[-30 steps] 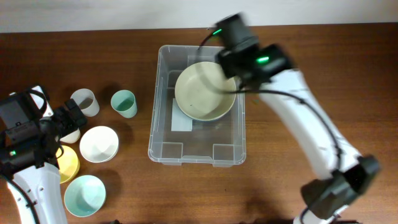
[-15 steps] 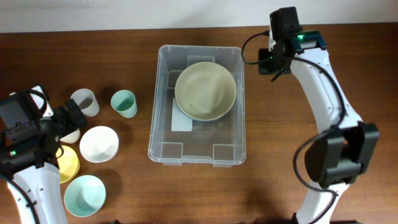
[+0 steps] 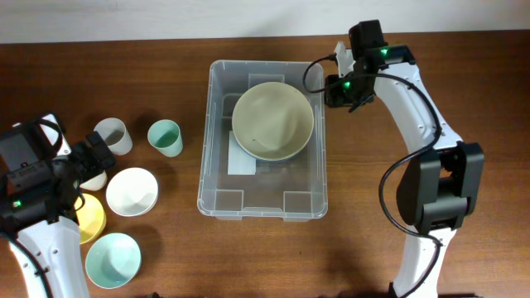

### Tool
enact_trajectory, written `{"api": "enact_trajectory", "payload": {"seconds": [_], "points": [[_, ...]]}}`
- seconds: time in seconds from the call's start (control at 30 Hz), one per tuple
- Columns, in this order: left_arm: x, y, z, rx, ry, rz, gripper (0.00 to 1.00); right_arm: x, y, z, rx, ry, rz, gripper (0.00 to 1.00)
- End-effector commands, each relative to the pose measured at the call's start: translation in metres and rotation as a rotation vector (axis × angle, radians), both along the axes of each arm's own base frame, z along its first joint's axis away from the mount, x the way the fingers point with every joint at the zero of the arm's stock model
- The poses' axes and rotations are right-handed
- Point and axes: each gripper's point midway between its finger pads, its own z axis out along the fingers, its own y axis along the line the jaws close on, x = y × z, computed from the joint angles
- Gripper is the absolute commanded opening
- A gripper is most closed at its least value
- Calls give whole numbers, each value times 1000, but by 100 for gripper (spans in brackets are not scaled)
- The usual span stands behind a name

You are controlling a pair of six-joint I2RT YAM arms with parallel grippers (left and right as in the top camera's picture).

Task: Pack container

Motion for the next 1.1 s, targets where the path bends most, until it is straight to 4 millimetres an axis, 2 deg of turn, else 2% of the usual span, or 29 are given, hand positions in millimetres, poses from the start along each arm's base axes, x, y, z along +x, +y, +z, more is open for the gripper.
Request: {"api": "enact_trajectory", "payload": {"seconds": [0.0, 0.17, 0.27, 0.43, 0.57, 0.6, 0.63, 0.67, 0.73, 0.8, 0.97, 1.07], "points": [[3, 0, 6, -10, -19, 3, 100, -2, 11, -1, 43, 2, 38, 39], [3, 0, 6, -10, -19, 3, 99, 0, 16, 2, 70, -9, 54, 39], [3, 0, 6, -10, -19, 3, 99, 3, 7, 0, 35, -14, 27, 40], [3, 0, 6, -10, -20, 3, 99, 6, -47, 1, -147, -1, -228, 40], [3, 1, 7, -9, -21, 3, 99, 7, -85, 30, -229, -65, -370, 40], [3, 1, 7, -9, -21, 3, 99, 8, -95, 41, -250, -96, -408, 45], [3, 1, 7, -9, -22, 3, 99, 11, -103, 52, -257, -132, -429, 64], [3, 1, 7, -9, -23, 3, 100, 14, -108, 61, -249, -159, -443, 99], [3, 1, 7, -8, -24, 3, 100, 11, -117, 71, -251, -175, -440, 99], [3, 1, 7, -9, -24, 3, 99, 1, -126, 77, -254, -155, -449, 99], [4, -2, 7, -3, -21, -17, 99, -39, -141, 85, -238, -44, -534, 99], [10, -15, 8, 21, -16, -97, 99, -64, -142, 102, -240, -15, -545, 100]]}}
